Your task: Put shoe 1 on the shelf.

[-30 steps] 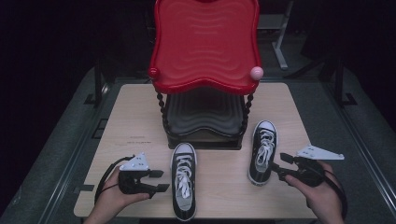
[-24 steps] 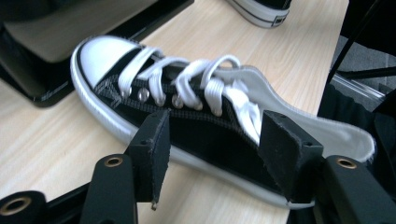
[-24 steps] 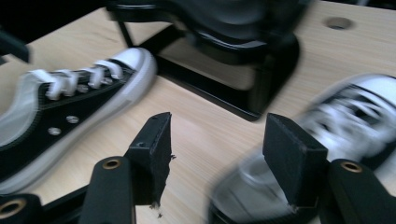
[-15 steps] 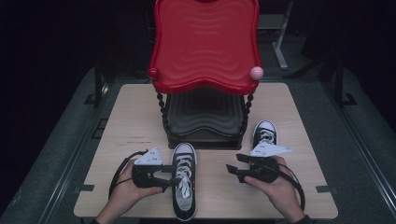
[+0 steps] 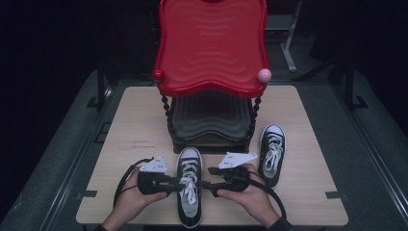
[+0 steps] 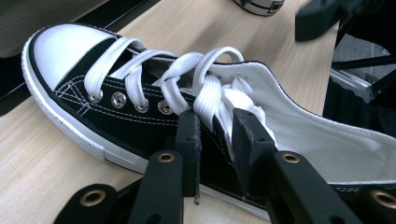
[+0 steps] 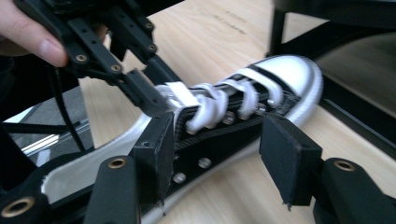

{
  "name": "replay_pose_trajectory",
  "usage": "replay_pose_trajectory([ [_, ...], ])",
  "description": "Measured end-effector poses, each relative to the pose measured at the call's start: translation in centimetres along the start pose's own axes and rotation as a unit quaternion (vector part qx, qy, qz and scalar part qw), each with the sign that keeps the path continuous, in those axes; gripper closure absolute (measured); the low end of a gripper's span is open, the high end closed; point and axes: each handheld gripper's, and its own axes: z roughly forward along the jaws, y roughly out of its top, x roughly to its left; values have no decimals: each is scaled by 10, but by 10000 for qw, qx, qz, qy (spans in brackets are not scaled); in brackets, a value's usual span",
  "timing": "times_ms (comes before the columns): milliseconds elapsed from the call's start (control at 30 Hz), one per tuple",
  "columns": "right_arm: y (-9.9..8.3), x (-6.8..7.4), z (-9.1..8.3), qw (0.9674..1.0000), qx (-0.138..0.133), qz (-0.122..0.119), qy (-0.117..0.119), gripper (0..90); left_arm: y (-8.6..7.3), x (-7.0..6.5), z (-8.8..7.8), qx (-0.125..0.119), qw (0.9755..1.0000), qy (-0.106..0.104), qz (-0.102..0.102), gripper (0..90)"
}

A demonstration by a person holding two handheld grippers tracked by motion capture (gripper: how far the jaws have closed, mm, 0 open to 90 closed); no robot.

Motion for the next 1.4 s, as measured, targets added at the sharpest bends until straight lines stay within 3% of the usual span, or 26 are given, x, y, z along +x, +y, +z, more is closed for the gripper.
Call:
replay_pose_trajectory([
  [267,0,5,28,9995,182,-35,239,506,-1,-1,1,-24,10000,6,-60,786],
  [333,0,4,34,9994,261,-47,242,558,-1,-1,0,-17,10000,-6,-75,800],
  [400,-2,2,38,9988,290,38,396,636,-1,0,0,-11,9999,-17,-98,814],
  [500,-3,-1,37,9978,341,98,551,792,-1,1,-2,-21,9999,-36,-129,837],
  [633,-5,-3,36,9976,332,212,574,846,-1,1,-3,-44,9999,-32,-153,854],
  [933,-4,-1,18,9970,227,209,706,850,8,-10,-11,-166,9997,-169,-36,858],
  [1100,-1,3,-3,9971,123,69,747,851,19,-21,-17,-353,9988,-333,67,857],
  [1400,12,7,-32,9971,-154,-176,722,851,41,-33,-32,-587,9971,-354,338,856],
])
